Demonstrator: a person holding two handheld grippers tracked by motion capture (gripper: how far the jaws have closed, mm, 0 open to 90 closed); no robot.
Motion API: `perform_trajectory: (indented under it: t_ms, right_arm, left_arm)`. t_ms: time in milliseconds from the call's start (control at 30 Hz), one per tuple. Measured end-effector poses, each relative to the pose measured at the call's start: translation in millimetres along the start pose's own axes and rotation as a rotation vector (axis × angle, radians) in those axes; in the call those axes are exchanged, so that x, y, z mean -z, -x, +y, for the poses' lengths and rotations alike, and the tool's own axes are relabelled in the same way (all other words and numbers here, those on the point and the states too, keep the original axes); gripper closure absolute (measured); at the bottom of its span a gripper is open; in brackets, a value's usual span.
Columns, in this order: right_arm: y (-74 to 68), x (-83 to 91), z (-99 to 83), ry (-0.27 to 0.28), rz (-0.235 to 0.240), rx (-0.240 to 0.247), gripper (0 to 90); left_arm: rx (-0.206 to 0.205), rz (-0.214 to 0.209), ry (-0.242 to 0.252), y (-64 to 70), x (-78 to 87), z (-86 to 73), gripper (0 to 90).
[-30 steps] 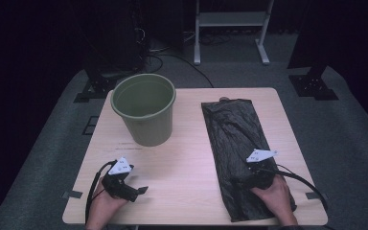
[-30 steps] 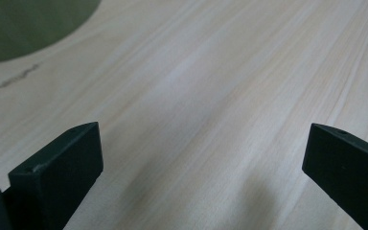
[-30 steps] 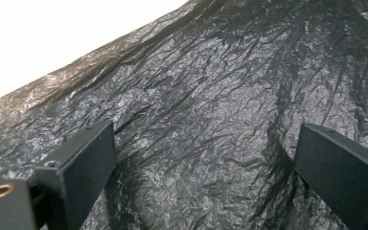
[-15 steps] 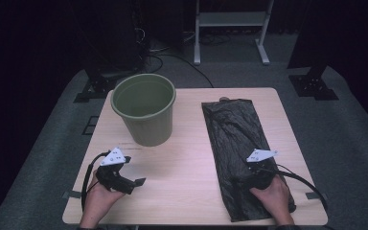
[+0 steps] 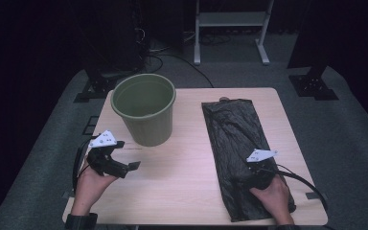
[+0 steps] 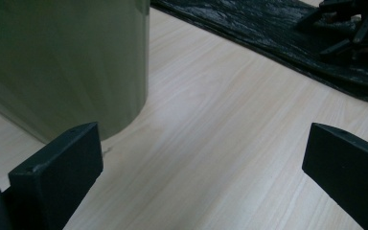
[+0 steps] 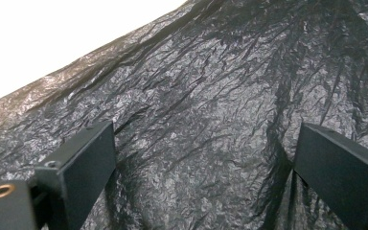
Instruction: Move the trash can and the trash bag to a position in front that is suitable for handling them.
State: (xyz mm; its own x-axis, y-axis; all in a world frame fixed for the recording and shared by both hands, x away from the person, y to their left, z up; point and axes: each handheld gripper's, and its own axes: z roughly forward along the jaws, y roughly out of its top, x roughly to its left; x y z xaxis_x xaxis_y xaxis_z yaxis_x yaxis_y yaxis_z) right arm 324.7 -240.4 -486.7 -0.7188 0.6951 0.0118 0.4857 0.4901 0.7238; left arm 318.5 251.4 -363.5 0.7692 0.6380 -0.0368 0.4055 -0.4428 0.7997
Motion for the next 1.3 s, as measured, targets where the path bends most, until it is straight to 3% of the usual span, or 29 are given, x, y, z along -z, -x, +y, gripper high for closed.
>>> perform_trajectory:
  t_ms: [533,1300]
  right_arm:
    - [0.1,0.0,0.0,0.0,0.001,0.001,5.9]
    - [0.3,-0.1,0.1,-0.001,0.003,0.002,5.9]
  left_arm:
    - [0.008,0.032,0.011,-27.5,18.5,41.6,0.0]
    - [0.02,0.085,-0.003,-72.0,17.9,92.4,0.0]
